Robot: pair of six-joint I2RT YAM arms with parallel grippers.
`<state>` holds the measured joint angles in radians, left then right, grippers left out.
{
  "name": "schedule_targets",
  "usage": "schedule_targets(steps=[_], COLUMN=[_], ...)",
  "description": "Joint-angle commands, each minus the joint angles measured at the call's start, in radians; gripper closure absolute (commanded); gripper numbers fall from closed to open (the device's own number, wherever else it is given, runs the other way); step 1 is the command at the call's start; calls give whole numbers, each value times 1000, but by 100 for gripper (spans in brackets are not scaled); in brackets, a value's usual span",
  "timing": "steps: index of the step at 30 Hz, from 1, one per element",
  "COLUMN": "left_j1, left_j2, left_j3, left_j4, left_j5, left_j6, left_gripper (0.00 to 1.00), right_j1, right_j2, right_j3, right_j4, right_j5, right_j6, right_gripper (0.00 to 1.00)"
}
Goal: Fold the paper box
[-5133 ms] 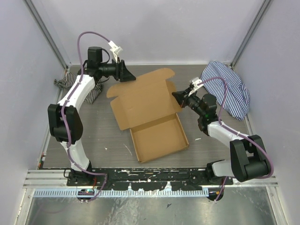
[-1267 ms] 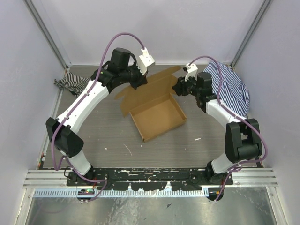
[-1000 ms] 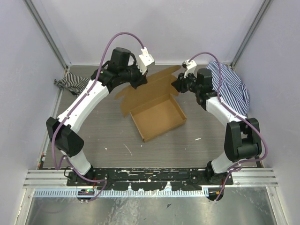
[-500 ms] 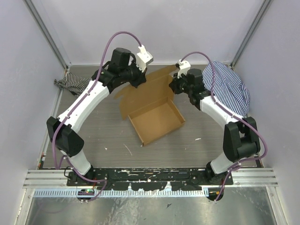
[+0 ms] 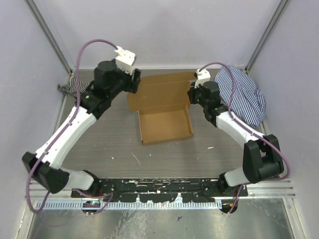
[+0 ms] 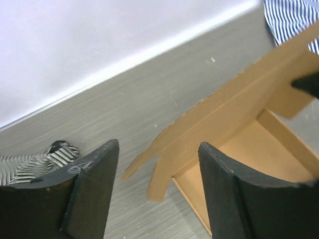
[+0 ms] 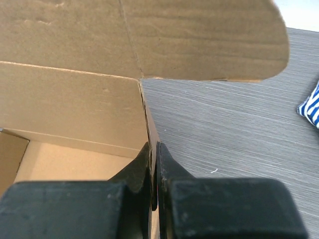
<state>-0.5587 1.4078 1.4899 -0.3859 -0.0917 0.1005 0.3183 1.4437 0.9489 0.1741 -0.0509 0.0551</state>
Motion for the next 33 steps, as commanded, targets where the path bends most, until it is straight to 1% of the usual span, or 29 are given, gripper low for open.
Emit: schedule_targets(steps=[1,6,9,12,15,19,22,25,28,30,33], left_j1=[5,5,5,5,5,5,6,5,5,5,5], left_j2=[-148,-250,-287,-304,-320,-348,-328,-271,-232,-210,-168], left_j3=[-95,-252,-342,-380,-412,-481,-506,-492,-493,-495,-470], left_j4=[102,99,121,95,77,136,178,185,230,262,254], left_j5=[-215,-274,-264,-249,-205,-166,-145,-124,-115,-111,-111], left_j6=[-105,-188,-213,-245,-262,-287,-303,-321,-339,-348,-367], left_gripper=[27,27,29,30,34,33,32,34,35,35,39], right_j1=[-2,-2,-2,-2,-2,-2,-2,-2,-2,-2,-2], right_j2=[-66,-84,-85,-88,-99,-106,-105,-104,-108,-106,-102], right_j3=[-15,-43,-36,-32,-42,-40,-32,-25,-27,-26,-22], right_j4=[121,139,122,100,103,86,70,55,48,40,26], right_j5=[32,29,33,29,23,12,7,-2,-1,1,6], right_j6=[-2,5,13,25,40,55,71,82,83,81,83], right_gripper=[99,99,99,99,99,99,99,99,99,99,99])
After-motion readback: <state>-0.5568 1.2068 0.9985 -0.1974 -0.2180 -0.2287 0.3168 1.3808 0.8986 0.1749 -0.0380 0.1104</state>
